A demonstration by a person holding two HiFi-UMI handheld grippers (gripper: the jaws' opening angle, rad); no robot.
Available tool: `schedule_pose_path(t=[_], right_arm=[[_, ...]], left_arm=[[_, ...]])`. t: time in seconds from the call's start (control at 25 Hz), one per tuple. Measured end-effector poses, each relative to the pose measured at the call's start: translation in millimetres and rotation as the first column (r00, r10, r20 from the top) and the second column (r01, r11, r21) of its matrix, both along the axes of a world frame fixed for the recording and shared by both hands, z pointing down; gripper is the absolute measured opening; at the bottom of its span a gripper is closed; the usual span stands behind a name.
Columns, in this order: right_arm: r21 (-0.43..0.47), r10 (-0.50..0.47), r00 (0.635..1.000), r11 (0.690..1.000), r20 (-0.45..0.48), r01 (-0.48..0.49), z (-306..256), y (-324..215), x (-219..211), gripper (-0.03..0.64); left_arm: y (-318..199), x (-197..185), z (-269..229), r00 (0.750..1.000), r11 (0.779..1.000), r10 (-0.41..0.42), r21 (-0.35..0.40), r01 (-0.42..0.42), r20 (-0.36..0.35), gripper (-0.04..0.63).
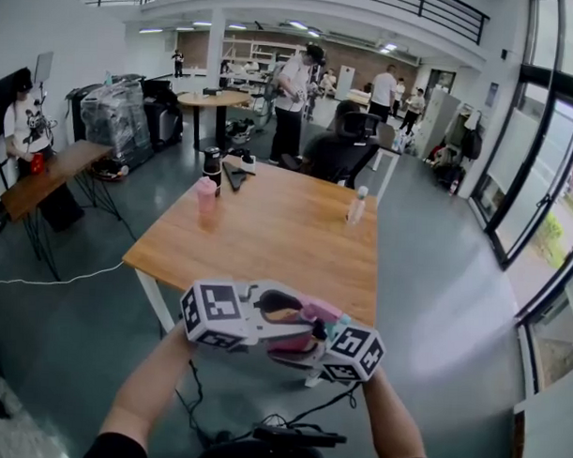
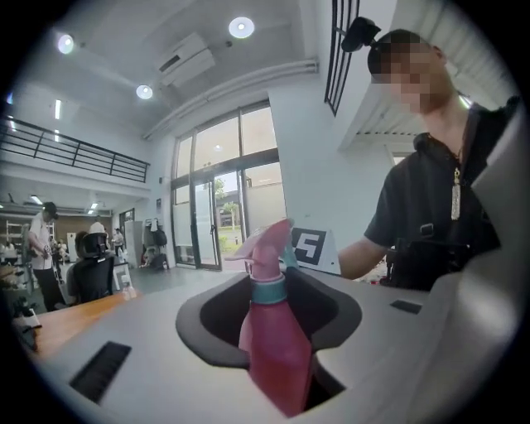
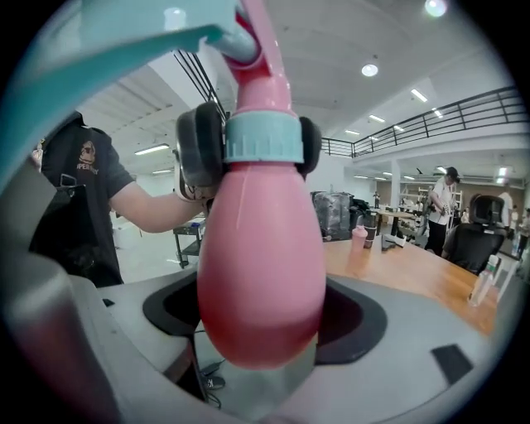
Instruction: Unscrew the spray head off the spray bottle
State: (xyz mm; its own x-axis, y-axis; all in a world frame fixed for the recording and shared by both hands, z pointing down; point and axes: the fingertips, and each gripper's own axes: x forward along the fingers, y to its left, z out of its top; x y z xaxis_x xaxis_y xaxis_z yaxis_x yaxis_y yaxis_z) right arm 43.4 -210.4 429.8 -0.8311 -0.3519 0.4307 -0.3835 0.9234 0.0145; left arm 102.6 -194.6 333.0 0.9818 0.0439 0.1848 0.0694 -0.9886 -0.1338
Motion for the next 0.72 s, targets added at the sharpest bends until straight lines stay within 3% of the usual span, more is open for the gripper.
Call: schedule_pose_path(t=[0.12, 0.36, 0.52, 0.72], right_arm=[[-0.001, 0.016, 1.0, 1.0, -0.012, -0.016, 4, -4, 2, 0.396], [0.0, 0.133, 0.991, 0.991, -0.014, -0.133, 8, -25, 9, 0.396], [0.019, 0.202, 0.979, 0.979, -0.029, -0.201, 10, -36, 13, 0.396], [0.036, 0.281, 0.959, 0.959, -0.036, -0.28, 10, -48, 21, 0.396]], left_arm=[[-3, 1, 1, 1.0, 0.999, -0.026, 0.025, 0.026, 0.002, 0.146], [-20, 5, 6, 0.98, 0.977, -0.199, 0.076, 0.198, 0.005, 0.141], [-30, 5, 8, 0.944, 0.937, -0.33, 0.122, 0.328, -0.007, 0.14], [-39, 8, 8, 0.882, 0.87, -0.471, 0.152, 0.47, -0.032, 0.139]])
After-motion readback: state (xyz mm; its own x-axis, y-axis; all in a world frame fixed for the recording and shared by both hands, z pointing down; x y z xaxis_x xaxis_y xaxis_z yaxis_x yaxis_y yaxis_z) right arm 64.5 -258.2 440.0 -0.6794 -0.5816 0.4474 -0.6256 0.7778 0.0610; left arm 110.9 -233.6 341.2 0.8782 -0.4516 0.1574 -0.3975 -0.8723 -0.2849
